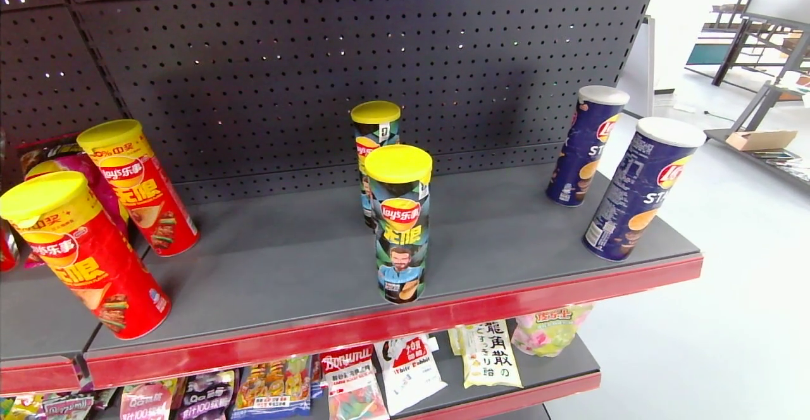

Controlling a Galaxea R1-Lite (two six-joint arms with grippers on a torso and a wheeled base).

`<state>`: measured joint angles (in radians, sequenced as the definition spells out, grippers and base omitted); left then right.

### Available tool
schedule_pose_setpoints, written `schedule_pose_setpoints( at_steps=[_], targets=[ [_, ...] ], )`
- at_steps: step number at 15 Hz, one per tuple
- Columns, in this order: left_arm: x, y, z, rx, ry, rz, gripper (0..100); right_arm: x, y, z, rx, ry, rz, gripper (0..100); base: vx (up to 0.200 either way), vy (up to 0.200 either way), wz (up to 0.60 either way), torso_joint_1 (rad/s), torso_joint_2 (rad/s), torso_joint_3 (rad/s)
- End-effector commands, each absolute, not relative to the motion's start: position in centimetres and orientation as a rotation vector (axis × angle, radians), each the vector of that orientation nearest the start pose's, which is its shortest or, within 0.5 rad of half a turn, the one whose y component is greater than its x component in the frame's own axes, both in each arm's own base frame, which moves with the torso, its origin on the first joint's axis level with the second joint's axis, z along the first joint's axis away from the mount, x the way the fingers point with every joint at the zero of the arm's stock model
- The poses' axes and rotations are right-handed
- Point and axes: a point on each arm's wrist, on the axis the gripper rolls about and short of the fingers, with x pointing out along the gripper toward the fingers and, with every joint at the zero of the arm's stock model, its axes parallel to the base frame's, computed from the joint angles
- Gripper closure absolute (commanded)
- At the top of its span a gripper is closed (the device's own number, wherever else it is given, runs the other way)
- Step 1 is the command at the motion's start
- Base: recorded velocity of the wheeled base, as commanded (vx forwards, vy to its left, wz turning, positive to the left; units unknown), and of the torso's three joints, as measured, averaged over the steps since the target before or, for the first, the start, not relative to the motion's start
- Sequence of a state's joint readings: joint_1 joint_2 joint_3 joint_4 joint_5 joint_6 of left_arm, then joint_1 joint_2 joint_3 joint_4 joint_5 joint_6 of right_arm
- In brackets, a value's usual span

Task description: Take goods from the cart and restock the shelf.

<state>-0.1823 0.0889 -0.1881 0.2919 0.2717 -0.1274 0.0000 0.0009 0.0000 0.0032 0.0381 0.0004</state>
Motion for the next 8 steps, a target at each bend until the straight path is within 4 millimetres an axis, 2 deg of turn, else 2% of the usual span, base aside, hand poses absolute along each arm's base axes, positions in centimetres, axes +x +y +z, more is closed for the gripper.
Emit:
schedule_pose_setpoints(
  at_steps=[1, 6, 8],
  targets=[
    [-2.82, 1.12, 9.53, -0.078, 0.191, 0.094, 0, -2.27, 0.09, 7.52, 0.002, 0.005, 0.038, 0, 0.0, 0.0, 0.6, 0.002, 0.0, 0.002],
    [-2.04, 0.78, 8.71, -0.071, 0.139, 0.002, 0, -2.27, 0.09, 7.52, 0.0, 0.005, 0.038, 0, 0.0, 0.0, 0.6, 0.003, 0.0, 0.0],
    [-2.04, 0.76, 8.67, -0.068, 0.141, -0.006, 0, -2.27, 0.09, 7.52, 0.002, 0.005, 0.038, 0, 0.0, 0.0, 0.0, 0.0, 0.0, 0.0]
  ],
)
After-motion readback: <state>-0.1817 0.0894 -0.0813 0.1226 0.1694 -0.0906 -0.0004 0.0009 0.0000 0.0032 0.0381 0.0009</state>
